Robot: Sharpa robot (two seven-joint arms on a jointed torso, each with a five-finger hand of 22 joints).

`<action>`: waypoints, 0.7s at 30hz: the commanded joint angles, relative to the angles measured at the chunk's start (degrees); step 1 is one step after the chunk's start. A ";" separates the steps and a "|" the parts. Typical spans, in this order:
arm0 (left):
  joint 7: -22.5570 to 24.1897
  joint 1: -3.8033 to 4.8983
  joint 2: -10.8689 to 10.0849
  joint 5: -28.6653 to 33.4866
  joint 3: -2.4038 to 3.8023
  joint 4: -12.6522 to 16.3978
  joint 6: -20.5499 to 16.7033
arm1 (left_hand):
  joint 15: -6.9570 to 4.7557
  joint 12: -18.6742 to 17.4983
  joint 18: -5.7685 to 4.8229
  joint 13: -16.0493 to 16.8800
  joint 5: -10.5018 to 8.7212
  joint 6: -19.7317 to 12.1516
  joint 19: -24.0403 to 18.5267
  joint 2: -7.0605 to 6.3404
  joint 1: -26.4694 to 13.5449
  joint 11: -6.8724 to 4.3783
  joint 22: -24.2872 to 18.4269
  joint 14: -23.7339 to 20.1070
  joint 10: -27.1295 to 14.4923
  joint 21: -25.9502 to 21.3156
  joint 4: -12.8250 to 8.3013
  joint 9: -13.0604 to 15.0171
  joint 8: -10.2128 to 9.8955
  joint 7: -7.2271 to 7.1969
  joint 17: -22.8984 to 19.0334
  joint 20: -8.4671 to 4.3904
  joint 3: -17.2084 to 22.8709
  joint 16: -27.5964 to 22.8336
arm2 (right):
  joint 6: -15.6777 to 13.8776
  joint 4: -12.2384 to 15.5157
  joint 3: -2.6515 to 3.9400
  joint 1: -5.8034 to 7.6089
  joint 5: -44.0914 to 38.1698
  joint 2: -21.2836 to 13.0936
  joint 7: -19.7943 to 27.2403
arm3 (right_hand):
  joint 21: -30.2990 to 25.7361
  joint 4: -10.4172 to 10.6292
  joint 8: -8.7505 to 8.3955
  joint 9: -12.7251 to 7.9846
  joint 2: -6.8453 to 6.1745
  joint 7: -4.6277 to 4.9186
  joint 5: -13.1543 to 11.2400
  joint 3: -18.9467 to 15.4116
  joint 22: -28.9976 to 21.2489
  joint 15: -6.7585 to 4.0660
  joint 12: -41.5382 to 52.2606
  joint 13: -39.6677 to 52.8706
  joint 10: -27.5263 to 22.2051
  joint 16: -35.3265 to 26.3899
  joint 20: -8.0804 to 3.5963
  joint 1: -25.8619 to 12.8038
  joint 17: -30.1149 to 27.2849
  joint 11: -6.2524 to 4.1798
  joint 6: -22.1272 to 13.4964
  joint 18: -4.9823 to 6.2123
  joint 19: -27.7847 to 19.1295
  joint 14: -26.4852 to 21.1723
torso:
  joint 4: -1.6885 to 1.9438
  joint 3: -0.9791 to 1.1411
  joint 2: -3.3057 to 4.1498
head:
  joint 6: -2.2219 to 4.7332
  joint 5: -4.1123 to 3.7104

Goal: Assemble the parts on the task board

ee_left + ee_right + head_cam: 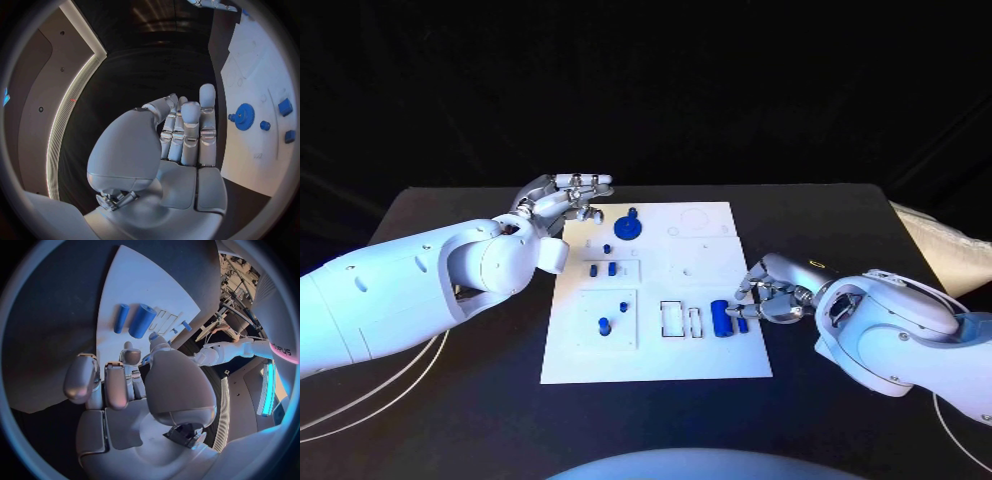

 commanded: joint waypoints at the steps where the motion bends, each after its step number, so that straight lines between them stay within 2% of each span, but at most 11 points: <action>1: 0.20 -0.03 0.00 -0.43 0.02 0.16 1.20 | 0.02 0.18 1.12 0.06 -0.08 -0.51 -0.18 0.39 -0.05 0.02 -0.06 -0.23 -0.27 -0.36 -0.07 -0.08 0.23 -0.03 -0.04 0.08 -0.24 -0.24 | 1.84 -0.23 -0.02 -0.34 -1.74 0.54 -1.95 | 0.37 0.18 0.24 0.11 0.47 -0.19 0.42 -0.51 0.16 -0.44 0.45 0.59 -0.02 0.41 0.09 0.03 0.12 0.08 -0.02 -0.40 0.26 3.03 | -0.02 -0.04 0.03 | -0.19 0.05; 5: 0.15 -0.04 -0.03 -0.44 0.02 0.12 1.11 | 0.02 0.18 1.12 0.06 -0.08 -0.51 -0.18 0.39 -0.05 0.02 -0.06 -0.23 -0.27 -0.36 -0.07 -0.08 0.23 -0.03 -0.04 0.08 -0.24 -0.24 | 2.68 -0.57 -0.03 -0.76 -2.05 1.18 -2.23 | 0.57 0.62 0.62 0.29 0.78 -0.29 0.27 -1.20 0.50 -0.48 2.38 3.03 0.82 0.72 0.07 0.33 0.60 0.00 0.19 -0.43 0.31 3.08 | -0.04 -0.04 0.02 | -0.29 -0.03; 8: 0.15 -0.05 -0.05 -0.44 0.01 0.09 1.08 | 0.02 0.18 1.12 0.06 -0.08 -0.51 -0.18 0.39 -0.05 0.02 -0.06 -0.23 -0.27 -0.36 -0.07 -0.08 0.23 -0.03 -0.04 0.08 -0.24 -0.24 | 3.21 -0.87 -0.03 -1.09 -2.50 1.72 -2.35 | 0.67 0.73 0.75 0.35 0.89 -0.33 0.12 -1.45 0.67 -0.50 2.80 3.58 0.98 0.83 0.05 0.45 0.76 -0.03 0.26 -0.46 0.34 3.09 | -0.06 0.04 0.01 | -0.36 0.05; 21: 0.13 -0.08 -0.10 -0.45 0.01 0.12 1.11 | 0.03 0.22 1.12 0.05 -0.08 -0.55 -0.18 0.41 -0.04 0.04 -0.09 -0.25 -0.33 -0.40 -0.10 -0.07 0.25 -0.01 -0.05 0.09 -0.27 -0.25 | 4.99 -2.97 -0.04 -2.88 -3.91 4.96 -2.57 | 0.87 0.75 1.02 0.50 1.26 -0.40 -0.04 -1.85 1.05 -0.55 2.93 3.99 0.88 1.10 0.02 0.98 1.19 -0.09 0.41 -0.51 0.40 3.14 | -0.06 0.00 0.06 | -0.59 -0.08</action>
